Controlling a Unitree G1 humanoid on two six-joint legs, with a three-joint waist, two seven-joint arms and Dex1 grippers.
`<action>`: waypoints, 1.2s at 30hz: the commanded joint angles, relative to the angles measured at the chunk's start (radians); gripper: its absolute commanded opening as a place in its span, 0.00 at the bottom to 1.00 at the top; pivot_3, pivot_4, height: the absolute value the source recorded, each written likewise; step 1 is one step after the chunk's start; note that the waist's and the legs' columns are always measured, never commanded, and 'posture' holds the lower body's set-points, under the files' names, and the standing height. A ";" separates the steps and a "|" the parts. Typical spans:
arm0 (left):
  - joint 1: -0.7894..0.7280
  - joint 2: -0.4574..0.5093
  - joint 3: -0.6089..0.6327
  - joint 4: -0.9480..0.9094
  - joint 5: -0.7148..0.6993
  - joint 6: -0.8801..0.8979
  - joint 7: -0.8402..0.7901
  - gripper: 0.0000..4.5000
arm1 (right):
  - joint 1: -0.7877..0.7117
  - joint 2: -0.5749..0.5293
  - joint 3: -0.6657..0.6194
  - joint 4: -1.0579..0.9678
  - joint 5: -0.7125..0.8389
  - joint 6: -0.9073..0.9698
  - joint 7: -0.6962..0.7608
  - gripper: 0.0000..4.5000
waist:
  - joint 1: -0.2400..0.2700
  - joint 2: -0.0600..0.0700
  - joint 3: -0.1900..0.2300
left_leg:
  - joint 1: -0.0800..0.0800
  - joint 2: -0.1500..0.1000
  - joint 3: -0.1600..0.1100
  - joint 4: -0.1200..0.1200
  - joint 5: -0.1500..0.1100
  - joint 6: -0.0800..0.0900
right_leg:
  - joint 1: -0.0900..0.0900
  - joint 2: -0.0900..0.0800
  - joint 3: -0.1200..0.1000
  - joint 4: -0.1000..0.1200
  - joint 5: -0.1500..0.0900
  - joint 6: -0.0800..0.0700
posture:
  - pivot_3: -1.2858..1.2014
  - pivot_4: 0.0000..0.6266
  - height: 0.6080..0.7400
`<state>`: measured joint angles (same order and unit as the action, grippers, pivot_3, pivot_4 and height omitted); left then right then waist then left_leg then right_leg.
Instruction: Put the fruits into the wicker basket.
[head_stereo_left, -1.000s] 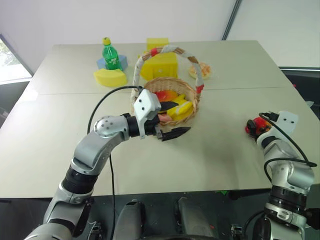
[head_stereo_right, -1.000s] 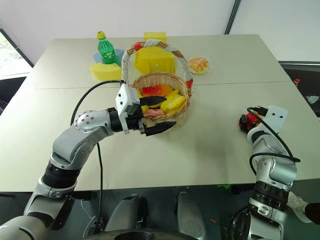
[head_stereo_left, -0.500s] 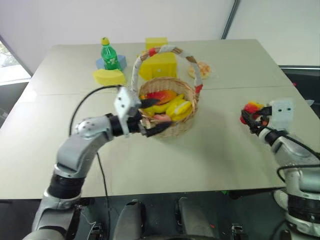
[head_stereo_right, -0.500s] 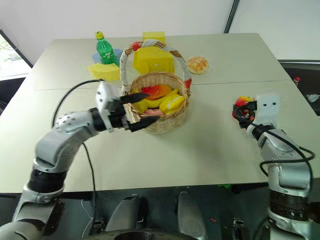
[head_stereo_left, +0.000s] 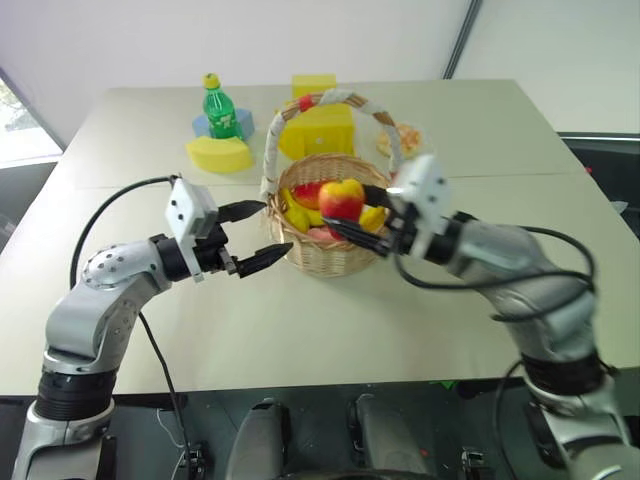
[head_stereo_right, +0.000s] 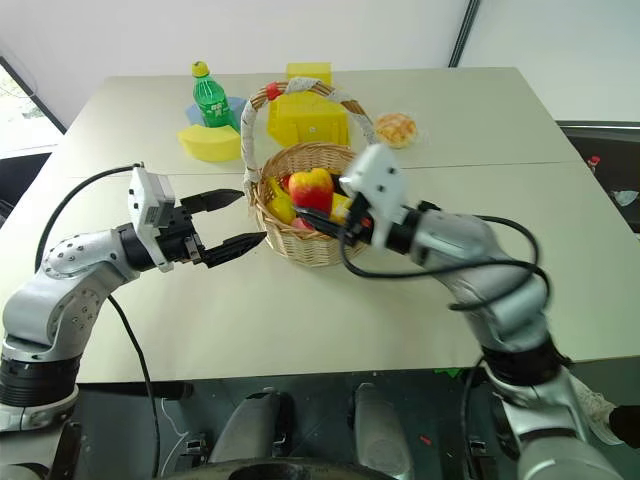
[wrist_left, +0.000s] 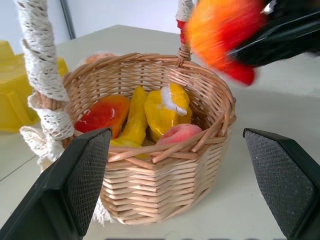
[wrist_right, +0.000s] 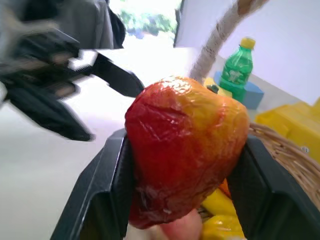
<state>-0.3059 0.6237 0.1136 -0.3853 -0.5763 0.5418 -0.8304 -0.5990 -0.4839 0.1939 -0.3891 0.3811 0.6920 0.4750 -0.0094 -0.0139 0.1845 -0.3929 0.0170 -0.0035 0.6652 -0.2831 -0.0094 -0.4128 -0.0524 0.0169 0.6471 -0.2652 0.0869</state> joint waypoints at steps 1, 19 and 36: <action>0.008 -0.009 0.013 -0.065 -0.020 0.001 0.034 1.00 | -0.070 0.061 0.001 0.087 -0.074 0.000 -0.072 0.51 | -0.003 0.000 0.000 | 0.000 -0.001 0.001 0.000 0.000 0.000 | -0.001 -0.001 0.000 0.000 0.000 0.000 | 0.52 0.24 1.00; 0.013 -0.041 -0.017 -0.075 -0.054 0.014 0.070 1.00 | 0.292 -0.087 -0.378 -0.256 0.254 0.040 0.135 0.99 | -0.005 -0.001 0.000 | 0.000 -0.004 0.000 0.000 0.000 0.001 | 0.003 -0.006 -0.002 -0.002 0.000 0.001 | 0.52 0.24 1.00; -0.021 -0.080 -0.067 -0.066 -0.049 0.007 0.074 1.00 | 0.102 0.171 -0.302 0.230 -0.031 -0.270 -0.118 0.70 | -0.001 0.000 0.000 | 0.000 0.000 0.001 -0.001 0.000 0.000 | -0.001 0.002 0.003 0.001 0.000 0.000 | 0.52 0.24 1.00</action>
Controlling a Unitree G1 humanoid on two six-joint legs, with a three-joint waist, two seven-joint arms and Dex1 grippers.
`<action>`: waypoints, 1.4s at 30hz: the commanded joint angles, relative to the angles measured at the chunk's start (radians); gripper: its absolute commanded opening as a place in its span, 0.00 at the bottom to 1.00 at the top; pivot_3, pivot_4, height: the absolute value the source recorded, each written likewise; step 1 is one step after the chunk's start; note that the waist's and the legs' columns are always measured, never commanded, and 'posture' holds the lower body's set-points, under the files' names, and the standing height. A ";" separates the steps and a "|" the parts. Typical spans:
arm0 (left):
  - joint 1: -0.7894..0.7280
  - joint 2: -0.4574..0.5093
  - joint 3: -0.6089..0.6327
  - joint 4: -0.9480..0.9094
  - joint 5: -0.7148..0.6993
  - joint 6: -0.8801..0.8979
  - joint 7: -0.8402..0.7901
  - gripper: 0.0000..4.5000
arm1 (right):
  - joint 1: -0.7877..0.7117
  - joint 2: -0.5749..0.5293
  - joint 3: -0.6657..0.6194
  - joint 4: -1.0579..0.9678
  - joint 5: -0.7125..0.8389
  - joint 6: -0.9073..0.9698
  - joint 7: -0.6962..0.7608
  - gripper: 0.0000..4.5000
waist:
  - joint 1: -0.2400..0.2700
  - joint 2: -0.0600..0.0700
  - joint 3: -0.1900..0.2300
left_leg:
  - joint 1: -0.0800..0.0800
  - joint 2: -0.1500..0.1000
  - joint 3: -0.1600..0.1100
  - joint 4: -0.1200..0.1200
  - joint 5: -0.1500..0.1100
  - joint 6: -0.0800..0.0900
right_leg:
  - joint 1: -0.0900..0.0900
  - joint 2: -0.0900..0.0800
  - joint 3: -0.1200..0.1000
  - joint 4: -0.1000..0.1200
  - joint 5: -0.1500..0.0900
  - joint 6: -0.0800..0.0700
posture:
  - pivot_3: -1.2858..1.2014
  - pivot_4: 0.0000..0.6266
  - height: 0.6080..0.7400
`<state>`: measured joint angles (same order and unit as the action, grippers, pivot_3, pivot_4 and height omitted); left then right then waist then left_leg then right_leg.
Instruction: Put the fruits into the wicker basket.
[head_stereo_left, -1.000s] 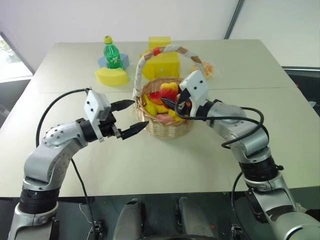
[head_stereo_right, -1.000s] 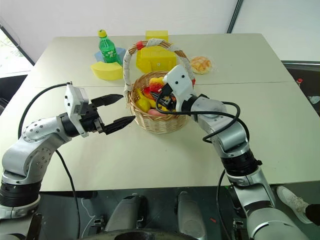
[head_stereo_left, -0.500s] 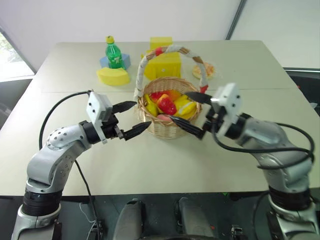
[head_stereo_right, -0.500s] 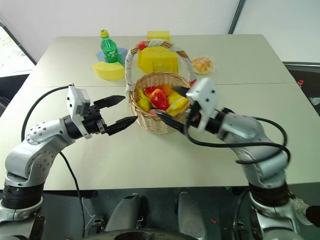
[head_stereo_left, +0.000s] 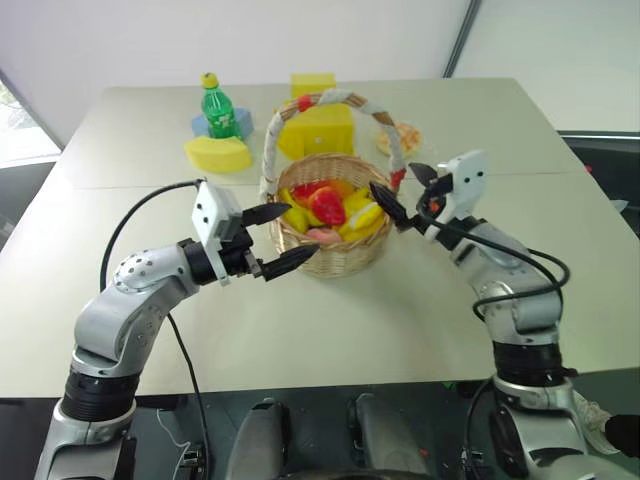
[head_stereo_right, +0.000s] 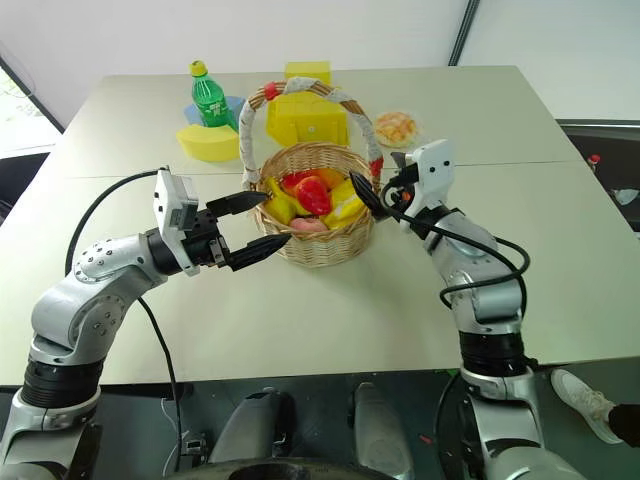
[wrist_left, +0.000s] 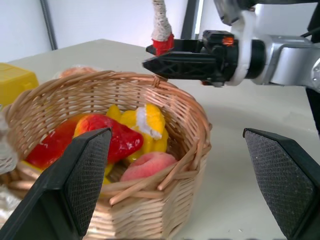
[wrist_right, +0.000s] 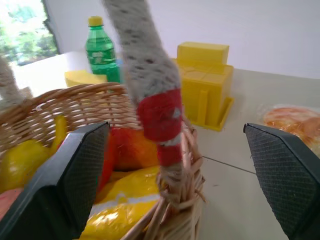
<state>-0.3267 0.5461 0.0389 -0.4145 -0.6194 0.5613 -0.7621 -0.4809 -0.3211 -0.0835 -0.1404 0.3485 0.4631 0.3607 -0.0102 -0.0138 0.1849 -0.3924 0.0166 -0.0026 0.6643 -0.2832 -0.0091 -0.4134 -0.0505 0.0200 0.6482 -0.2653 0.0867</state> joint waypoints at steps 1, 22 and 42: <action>0.005 -0.002 0.009 -0.041 -0.007 -0.012 0.008 1.00 | -0.014 0.010 -0.026 -0.022 0.007 -0.041 -0.002 0.57 | -0.001 0.000 0.000 | 0.000 0.000 0.000 0.000 0.000 0.000 | 0.000 -0.001 0.000 0.000 0.000 0.000 | 0.52 0.24 1.00; -0.065 -0.052 -0.052 0.040 0.036 -0.050 -0.008 1.00 | 0.044 -0.197 -0.373 0.131 -0.154 -0.143 -0.283 0.01 | -0.009 0.000 0.000 | 0.001 -0.003 0.001 0.000 0.000 0.000 | 0.001 0.001 0.002 -0.001 0.000 0.000 | 0.52 0.24 1.00; 0.009 -0.006 0.034 0.125 0.114 -0.111 0.030 1.00 | 0.305 -0.238 -0.469 -0.075 -0.107 -0.181 -0.202 0.97 | -0.003 0.004 0.000 | 0.001 0.000 0.002 0.000 0.000 0.000 | 0.001 0.003 0.004 0.000 0.000 0.000 | 0.52 0.24 1.00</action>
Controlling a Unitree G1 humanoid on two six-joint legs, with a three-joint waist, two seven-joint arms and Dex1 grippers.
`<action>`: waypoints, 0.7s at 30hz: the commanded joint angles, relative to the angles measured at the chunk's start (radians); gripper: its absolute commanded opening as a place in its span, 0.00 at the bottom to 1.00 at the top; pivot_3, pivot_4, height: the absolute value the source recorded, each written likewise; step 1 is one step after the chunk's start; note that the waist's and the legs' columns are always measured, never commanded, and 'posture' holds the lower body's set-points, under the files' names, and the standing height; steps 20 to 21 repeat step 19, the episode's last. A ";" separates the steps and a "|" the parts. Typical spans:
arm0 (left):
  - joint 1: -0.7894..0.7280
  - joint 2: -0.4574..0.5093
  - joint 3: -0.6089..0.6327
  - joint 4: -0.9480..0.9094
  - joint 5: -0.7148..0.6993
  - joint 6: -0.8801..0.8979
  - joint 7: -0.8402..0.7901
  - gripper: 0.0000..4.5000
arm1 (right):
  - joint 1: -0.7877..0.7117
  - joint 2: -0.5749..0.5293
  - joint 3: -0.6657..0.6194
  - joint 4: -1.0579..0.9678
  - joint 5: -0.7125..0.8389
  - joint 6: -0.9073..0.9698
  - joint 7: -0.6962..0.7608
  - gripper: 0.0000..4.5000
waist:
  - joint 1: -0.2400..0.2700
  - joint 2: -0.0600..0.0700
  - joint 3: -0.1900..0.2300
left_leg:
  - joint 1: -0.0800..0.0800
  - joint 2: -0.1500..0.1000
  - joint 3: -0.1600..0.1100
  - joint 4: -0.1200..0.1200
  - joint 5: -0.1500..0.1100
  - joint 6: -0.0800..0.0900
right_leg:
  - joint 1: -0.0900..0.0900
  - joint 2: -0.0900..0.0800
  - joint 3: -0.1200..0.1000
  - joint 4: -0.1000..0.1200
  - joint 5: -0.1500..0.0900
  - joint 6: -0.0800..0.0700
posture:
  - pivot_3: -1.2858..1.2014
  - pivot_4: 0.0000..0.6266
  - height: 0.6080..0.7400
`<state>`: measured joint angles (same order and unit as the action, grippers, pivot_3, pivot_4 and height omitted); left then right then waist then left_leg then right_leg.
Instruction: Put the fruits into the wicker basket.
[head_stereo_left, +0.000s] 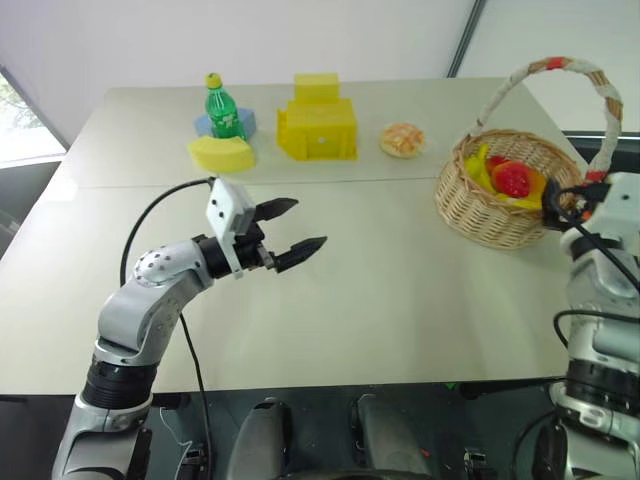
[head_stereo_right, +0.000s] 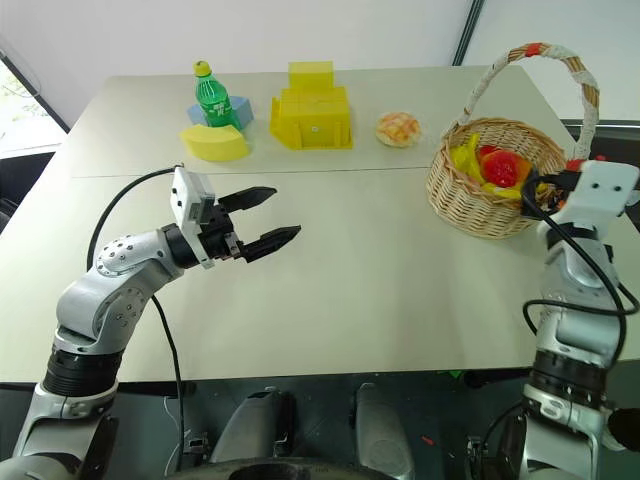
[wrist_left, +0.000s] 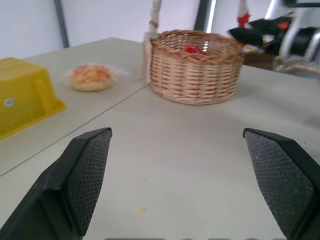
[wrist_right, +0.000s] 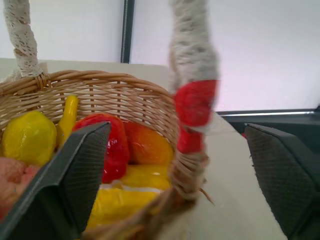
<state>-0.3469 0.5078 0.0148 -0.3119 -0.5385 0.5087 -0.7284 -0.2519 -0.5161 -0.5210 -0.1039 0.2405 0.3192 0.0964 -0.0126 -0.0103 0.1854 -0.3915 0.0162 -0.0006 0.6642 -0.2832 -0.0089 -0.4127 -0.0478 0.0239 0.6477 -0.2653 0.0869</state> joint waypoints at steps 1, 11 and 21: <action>0.047 0.045 0.073 0.041 0.043 -0.075 -0.008 1.00 | 0.113 -0.051 -0.019 -0.140 0.006 -0.048 0.099 0.97 | -0.003 0.000 0.000 | 0.001 0.000 0.000 0.000 0.000 0.000 | 0.000 0.000 0.000 0.000 0.000 0.000 | 0.52 0.24 1.00; 0.167 0.098 0.167 0.149 0.090 -0.157 -0.012 1.00 | 0.251 -0.097 0.309 -0.357 0.126 0.002 0.472 0.97 | -0.003 0.000 0.000 | 0.003 0.003 -0.001 0.000 0.000 0.000 | 0.002 0.001 0.000 0.000 0.000 0.000 | 0.52 0.24 1.00; 0.257 0.078 0.198 0.087 0.084 -0.164 0.029 1.00 | 0.154 -0.061 0.397 -0.248 0.100 -0.016 0.497 0.97 | 0.001 -0.001 0.000 | 0.001 0.001 -0.001 0.000 0.000 0.000 | 0.002 -0.003 -0.001 -0.001 0.000 0.000 | 0.52 0.24 1.00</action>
